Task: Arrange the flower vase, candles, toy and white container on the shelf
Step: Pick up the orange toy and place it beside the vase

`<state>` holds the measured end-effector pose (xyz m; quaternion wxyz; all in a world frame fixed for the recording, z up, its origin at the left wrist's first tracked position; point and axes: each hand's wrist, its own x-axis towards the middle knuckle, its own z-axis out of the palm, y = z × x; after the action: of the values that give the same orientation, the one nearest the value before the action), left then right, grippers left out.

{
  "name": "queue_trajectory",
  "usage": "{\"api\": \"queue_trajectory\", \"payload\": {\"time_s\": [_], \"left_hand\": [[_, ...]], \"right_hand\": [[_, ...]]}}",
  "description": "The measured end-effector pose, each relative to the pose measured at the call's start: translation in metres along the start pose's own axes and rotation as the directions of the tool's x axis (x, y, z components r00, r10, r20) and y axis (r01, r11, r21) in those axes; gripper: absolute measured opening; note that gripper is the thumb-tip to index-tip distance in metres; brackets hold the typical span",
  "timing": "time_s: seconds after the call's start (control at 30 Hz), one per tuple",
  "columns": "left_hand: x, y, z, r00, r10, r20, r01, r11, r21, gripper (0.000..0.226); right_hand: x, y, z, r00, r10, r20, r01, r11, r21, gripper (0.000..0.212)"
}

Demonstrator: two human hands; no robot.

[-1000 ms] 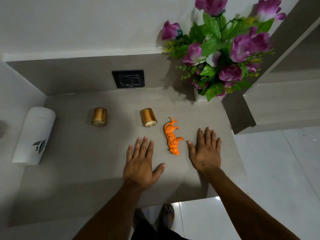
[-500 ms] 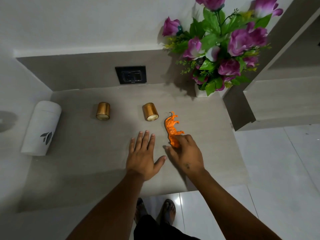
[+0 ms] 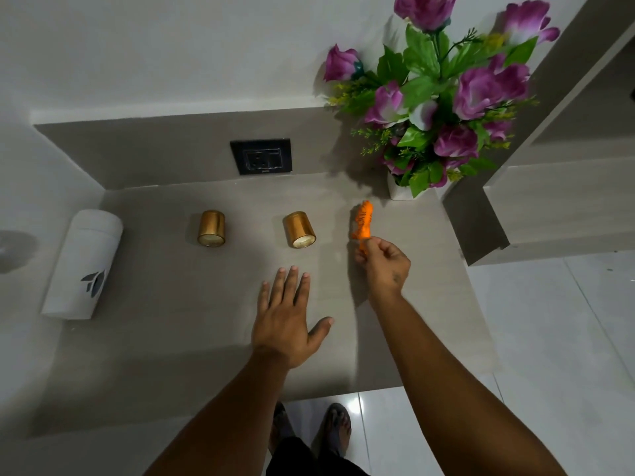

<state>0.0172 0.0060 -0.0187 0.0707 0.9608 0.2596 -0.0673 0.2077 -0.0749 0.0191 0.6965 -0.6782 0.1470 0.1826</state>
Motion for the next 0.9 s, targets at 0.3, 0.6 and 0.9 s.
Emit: {"api": "queue_trajectory", "payload": {"time_s": [0.3, 0.6, 0.9], "left_hand": [[0.0, 0.0, -0.001, 1.0, -0.003, 0.011, 0.003, 1.0, -0.016, 0.098], [0.0, -0.002, 0.003, 1.0, 0.001, -0.023, -0.002, 0.999, -0.041, 0.088], [-0.041, -0.027, -0.003, 0.997, -0.076, 0.006, 0.076, 0.997, -0.016, 0.088]], "right_hand": [[0.022, -0.004, 0.025, 1.0, 0.002, -0.025, -0.002, 1.0, 0.017, 0.009], [0.001, 0.011, 0.005, 0.996, -0.07, -0.047, 0.062, 0.986, -0.152, 0.023], [-0.077, 0.073, -0.031, 0.637, -0.175, 0.751, 0.761, -0.012, -0.649, 0.074]]}}
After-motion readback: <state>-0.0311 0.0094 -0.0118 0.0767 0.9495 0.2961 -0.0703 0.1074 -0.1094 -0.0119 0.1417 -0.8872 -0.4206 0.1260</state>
